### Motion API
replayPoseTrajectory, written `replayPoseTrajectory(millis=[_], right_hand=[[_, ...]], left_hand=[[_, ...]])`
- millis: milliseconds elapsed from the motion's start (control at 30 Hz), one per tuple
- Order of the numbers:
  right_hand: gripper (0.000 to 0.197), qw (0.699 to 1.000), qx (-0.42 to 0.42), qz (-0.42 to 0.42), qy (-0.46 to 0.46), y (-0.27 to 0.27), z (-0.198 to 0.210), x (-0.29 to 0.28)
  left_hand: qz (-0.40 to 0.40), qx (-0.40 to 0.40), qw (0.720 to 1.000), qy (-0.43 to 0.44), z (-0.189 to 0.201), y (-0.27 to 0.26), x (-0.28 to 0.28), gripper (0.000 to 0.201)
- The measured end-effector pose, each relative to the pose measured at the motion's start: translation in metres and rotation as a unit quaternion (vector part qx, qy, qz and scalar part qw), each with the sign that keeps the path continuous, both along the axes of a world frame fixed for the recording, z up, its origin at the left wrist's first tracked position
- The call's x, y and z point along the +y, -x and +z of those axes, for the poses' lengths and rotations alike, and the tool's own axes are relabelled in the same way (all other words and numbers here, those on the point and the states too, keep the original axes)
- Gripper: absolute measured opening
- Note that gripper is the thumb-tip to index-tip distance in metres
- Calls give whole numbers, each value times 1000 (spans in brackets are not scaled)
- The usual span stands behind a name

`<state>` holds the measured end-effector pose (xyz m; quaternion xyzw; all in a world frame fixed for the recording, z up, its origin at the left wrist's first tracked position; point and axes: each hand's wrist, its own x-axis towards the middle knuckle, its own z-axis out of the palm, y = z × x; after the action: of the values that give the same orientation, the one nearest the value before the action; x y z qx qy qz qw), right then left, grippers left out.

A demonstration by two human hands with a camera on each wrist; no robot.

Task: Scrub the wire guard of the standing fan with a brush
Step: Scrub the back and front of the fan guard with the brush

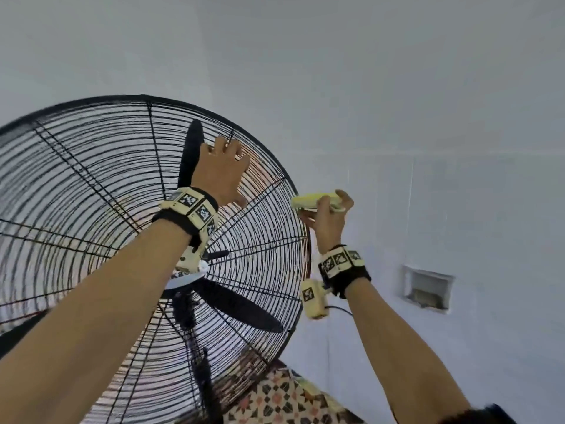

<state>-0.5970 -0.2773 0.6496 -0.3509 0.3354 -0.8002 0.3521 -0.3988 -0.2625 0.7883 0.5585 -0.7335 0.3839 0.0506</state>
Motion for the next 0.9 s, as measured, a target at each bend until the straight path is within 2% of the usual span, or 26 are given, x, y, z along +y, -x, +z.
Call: replayPoseTrajectory(millis=[67,133,167,267,300,367,500,600,667,800,900], right_hand=[[46,997,-26,45,-49,19,33,-28],[64,994,13,57,-89,41,56,-76],[61,991,47,83,-95,48,68,-87],[15,985,84,114,-95,51,91,-99],[12,986,89,102,-95,49,96,-96],[18,986,98,90,-99,46,94,-95],[16,979,44,167,-109,52,100,-81],[12,985,36,128,-109,56,98,-78],[18,985,65,98,-129,54,91,-84],[21,978,37,178,-100,52,87,-65],[22,990,36,113,-77,51,82,-67]], left_hand=[[-1,3,1000,2,0,2,-2,100],[1,-2,1000,8,-1,2,-4,105],[4,-7,1000,12,-1,2,-5,105],[8,-13,1000,17,-3,0,-6,100],[10,-15,1000,16,-3,0,-7,100],[12,-14,1000,16,-3,2,-7,100],[6,2,1000,18,-5,3,-9,100],[0,-3,1000,26,-5,4,-9,100],[1,-4,1000,28,-5,5,-10,100],[-10,0,999,34,-6,-2,-10,99],[-23,1,999,35,-6,-6,-9,98]])
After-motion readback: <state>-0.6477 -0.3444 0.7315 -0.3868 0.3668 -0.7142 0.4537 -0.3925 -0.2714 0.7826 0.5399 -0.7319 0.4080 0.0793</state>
